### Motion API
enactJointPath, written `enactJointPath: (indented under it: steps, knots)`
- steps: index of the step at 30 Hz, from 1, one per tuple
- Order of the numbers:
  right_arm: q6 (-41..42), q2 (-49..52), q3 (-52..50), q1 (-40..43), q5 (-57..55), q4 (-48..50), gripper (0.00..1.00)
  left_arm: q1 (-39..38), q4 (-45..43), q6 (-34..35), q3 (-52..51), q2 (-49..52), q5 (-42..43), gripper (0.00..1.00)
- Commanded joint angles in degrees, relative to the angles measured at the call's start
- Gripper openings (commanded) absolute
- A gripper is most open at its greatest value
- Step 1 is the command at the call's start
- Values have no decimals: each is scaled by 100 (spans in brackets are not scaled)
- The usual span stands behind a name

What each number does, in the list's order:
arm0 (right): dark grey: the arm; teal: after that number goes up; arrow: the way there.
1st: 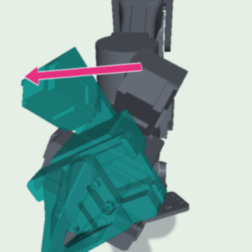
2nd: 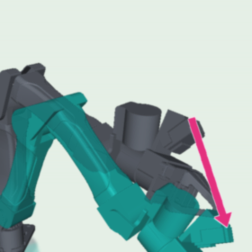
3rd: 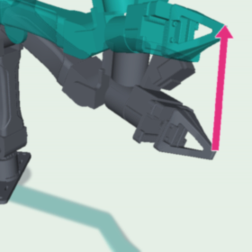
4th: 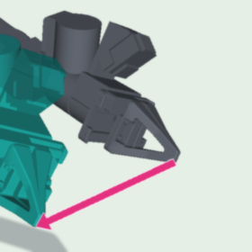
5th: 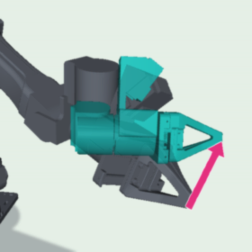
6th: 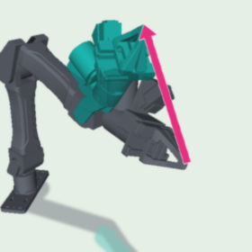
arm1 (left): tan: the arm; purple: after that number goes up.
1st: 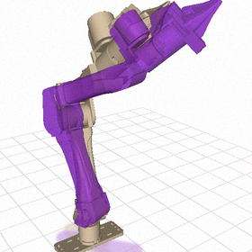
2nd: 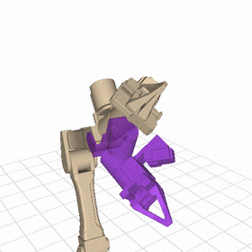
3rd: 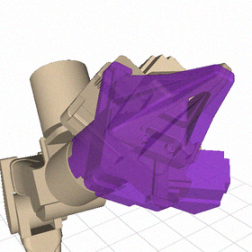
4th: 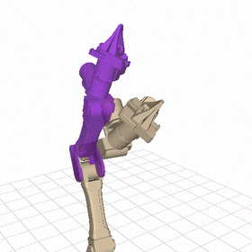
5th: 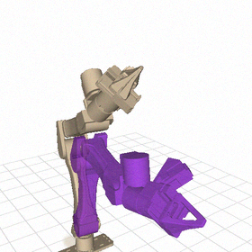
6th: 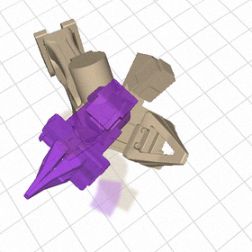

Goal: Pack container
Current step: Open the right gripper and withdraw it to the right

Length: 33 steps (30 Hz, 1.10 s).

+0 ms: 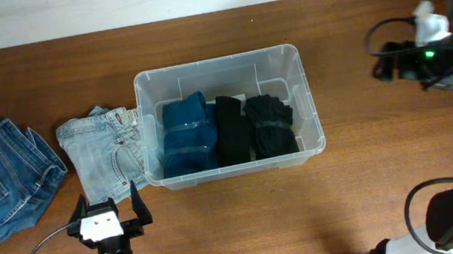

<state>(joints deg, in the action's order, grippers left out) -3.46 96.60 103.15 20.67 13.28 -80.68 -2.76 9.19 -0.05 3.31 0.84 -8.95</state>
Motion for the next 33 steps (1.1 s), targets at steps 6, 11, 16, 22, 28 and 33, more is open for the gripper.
enactJointPath:
  steps: [6, 11, 16, 22, 28, 33]
  knots:
    - [-39, 11, 61, 887, -39, -13, 99, 31, -17, -85, -57, -28, 20, 100]
    - [-39, 11, 61, 979, -39, -11, 99, 31, -17, -85, -57, -28, 20, 99]
    - [-39, 11, 61, 979, -39, -11, 99, 31, -17, -85, -57, -28, 20, 99]
    - [-37, 11, 61, 979, -39, -11, 98, 31, -17, -85, -57, -28, 20, 99]
    - [-37, 11, 61, 979, -39, -11, 99, 31, -17, -85, -57, -28, 20, 99]
    - [-39, 11, 61, 979, -39, -11, 98, 31, -87, -142, -59, -28, -48, 100]
